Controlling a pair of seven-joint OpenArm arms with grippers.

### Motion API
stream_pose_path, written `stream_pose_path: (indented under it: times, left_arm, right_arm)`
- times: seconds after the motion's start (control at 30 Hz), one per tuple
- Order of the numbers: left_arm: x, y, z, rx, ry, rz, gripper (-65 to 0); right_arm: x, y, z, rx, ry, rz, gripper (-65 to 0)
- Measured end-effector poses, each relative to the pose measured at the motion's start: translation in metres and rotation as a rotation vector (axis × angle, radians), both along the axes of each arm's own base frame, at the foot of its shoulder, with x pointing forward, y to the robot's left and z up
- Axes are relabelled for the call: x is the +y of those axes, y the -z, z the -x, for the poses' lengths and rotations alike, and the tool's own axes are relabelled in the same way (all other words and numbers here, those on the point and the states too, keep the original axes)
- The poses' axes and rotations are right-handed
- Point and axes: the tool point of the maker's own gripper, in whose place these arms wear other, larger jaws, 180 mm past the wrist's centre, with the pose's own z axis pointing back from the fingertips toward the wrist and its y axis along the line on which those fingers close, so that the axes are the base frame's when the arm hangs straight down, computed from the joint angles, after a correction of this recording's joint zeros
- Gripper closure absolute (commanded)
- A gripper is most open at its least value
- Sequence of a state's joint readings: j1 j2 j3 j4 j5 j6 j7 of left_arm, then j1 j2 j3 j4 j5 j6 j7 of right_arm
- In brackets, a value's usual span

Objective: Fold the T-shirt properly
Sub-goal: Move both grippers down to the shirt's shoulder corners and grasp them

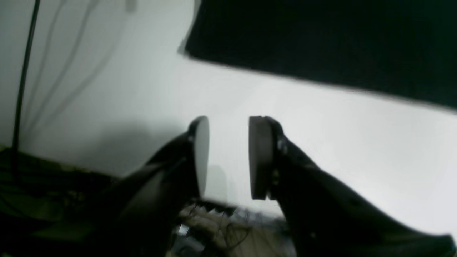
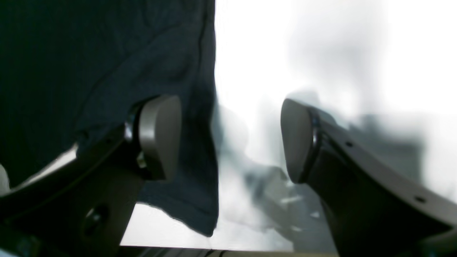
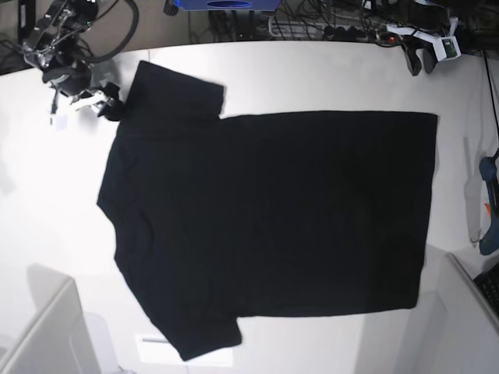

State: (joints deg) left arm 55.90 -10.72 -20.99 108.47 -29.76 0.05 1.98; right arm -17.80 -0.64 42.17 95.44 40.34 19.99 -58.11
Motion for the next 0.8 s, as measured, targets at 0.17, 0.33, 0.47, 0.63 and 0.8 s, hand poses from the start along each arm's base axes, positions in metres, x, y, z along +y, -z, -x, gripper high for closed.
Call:
stream_pose_path:
  times: [0.17,0.33,0.47,0.63,0.8]
  left_arm:
    - [0.003,0.005,0.005,-0.027,-0.122,0.142,-19.3]
    - [0.006,-0.001,-0.009,-0.066,-0.118,0.159,-19.3]
    - [0.006,-0.001,-0.01,-0.072,-0.121,0.165,-19.1]
    - [0.02,-0.003,-0.013,-0.098,-0.166,0.157,-19.9]
    - [0.042,0.023,0.0,-0.073,-0.361,0.344,-20.2]
  right_arm:
    - [0.001,0.001,0.0,-0.003,0.003,-0.004,-41.0]
    - [0.038,0.001,-0.008,-0.036,-0.151,-0.024,-41.0]
    - [0.044,0.003,-0.009,-0.041,-0.149,-0.054,-40.8]
    - [0.041,0.01,-0.008,-0.041,-0.126,-0.075,-27.2]
    - [0.045,0.02,-0.008,-0.019,-0.119,-0.112,0.0]
